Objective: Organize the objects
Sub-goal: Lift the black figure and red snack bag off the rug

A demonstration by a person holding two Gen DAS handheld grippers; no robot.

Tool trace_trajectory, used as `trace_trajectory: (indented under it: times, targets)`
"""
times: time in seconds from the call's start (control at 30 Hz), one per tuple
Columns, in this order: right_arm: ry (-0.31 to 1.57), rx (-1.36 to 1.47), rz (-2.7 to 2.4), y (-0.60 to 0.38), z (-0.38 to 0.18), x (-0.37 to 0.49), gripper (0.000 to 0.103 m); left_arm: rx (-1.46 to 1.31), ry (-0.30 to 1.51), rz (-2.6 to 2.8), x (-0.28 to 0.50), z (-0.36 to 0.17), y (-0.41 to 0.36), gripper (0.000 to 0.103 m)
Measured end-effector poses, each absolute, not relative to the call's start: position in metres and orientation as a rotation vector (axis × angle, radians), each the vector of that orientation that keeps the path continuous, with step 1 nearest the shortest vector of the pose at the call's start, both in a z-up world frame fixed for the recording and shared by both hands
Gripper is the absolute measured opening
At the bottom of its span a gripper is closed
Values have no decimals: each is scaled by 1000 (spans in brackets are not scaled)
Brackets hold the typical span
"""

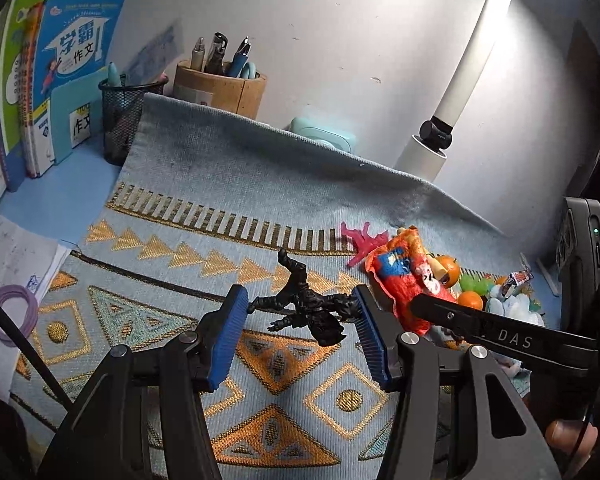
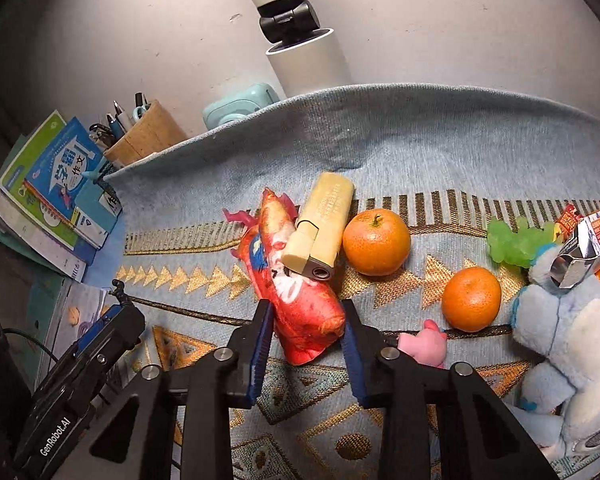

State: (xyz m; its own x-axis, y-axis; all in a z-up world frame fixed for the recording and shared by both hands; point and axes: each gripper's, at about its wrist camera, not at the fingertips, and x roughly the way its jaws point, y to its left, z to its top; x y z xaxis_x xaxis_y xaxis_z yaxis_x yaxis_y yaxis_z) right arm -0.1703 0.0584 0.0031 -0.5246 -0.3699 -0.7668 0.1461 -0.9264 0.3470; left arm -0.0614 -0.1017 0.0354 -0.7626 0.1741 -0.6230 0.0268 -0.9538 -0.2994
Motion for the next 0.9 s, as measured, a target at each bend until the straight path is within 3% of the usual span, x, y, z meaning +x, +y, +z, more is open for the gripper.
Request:
trace_trajectory:
  times: [0.1, 0.3, 0.47, 0.57, 0.63, 0.67, 0.9]
  targets:
    - [-386, 1335, -2446, 58, 9, -157, 20, -1049, -458, 2833, -61, 35, -102, 51]
    - [-545, 1465, -2268, 69, 7, -98, 19, -1045, -468, 2824, -61, 37, -103, 51]
    - [-451, 1517, -2341, 79, 4, -55, 19, -1053, -463, 2813, -61, 36, -99, 51]
    - [-319, 1531, -2411, 80, 4, -54, 35, -1055, -450, 2809, -60, 36, -96, 51]
    - [-264, 1514, -2434, 80, 7, -54, 56, -1058, -441, 2811, -60, 35, -95, 52]
    - [-240, 1500, -2443, 78, 9, -55, 60, -1059, -437, 2810, -60, 36, -94, 52]
    - [41, 1462, -2483, 53, 10, -69, 64, -1072, -406, 2798, -62, 35, -90, 52]
